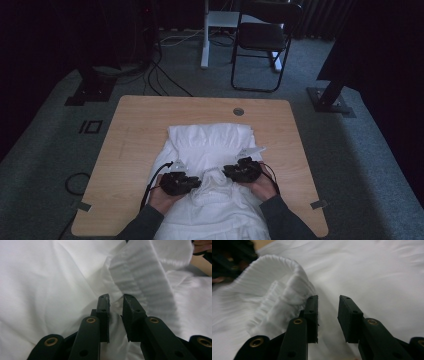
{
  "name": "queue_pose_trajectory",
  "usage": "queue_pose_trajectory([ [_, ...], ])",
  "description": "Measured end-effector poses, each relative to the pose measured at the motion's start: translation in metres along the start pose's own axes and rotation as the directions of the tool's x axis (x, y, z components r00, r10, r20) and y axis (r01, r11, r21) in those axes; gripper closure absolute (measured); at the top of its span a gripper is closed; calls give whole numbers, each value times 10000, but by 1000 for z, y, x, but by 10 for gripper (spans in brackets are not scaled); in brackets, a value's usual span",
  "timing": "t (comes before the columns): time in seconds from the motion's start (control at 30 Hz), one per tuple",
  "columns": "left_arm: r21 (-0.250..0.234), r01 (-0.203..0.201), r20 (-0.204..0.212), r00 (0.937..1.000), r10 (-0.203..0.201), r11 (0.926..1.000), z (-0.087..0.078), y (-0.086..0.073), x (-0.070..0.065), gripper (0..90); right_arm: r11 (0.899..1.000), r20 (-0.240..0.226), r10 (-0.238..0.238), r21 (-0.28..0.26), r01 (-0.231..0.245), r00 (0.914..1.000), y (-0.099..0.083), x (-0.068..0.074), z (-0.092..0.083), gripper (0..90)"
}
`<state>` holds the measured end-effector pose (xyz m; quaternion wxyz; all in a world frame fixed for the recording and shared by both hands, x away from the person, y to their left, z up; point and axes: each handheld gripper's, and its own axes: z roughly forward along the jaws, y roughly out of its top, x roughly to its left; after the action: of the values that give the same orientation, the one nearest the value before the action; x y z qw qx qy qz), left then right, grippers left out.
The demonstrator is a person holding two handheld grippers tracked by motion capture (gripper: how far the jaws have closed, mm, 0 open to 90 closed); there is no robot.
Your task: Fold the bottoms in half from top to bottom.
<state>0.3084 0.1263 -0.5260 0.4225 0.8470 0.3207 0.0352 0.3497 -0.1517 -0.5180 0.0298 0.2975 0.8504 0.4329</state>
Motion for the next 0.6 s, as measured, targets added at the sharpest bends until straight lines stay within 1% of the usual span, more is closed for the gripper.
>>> queue_pose_trajectory([
  [0.07, 72, -4, 235, 9997, 2, 10000, -3, -4, -3, 753, 9995, -323, -305, 78, 308, 9990, -5, 10, -4, 691],
  [0.13, 279, -42, 381, 9993, 31, 9996, -4, -8, -5, 746, 9979, -585, -570, 280, 587, 9967, -13, 18, -6, 695],
  [0.23, 701, -267, 445, 9987, 236, 9972, -2, -15, -9, 734, 9915, -713, -938, 842, 997, 9930, -25, 27, -8, 695],
  [0.27, 762, -311, 478, 9985, 275, 9966, -2, -16, -9, 729, 9892, -655, -1020, 986, 1082, 9926, -28, 28, -9, 694],
  [0.3, 715, -291, 495, 9984, 256, 9970, -3, -16, -9, 727, 9894, -620, -1032, 957, 1088, 9927, -30, 28, -10, 693],
  [0.37, 526, -170, 483, 9987, 145, 9985, -5, -12, -8, 719, 9955, -313, -795, 489, 810, 9963, -28, 25, -15, 683],
  [0.43, 194, -130, 126, 9998, 127, 9997, -8, -5, -6, 694, 9988, 37, -486, -73, 487, 9988, -22, 22, -19, 664],
  [0.5, -128, -10, -152, 9999, 8, 9999, -8, 3, -3, 693, 9981, 274, -203, -580, 219, 9994, -13, 20, -19, 645],
  [0.53, -258, 5, -156, 9999, -9, 9997, -8, 7, -1, 691, 9971, 308, -112, -754, 135, 9995, -9, 20, -17, 633],
  [0.57, -337, 46, -46, 10000, -48, 9994, -5, 9, -1, 690, 9963, 262, -127, -851, 149, 9996, -6, 20, -14, 620],
  [0.6, -270, 9, -49, 10000, -10, 9996, -1, 10, -1, 683, 9965, 180, -161, -813, 176, 9997, -3, 20, -9, 616],
])
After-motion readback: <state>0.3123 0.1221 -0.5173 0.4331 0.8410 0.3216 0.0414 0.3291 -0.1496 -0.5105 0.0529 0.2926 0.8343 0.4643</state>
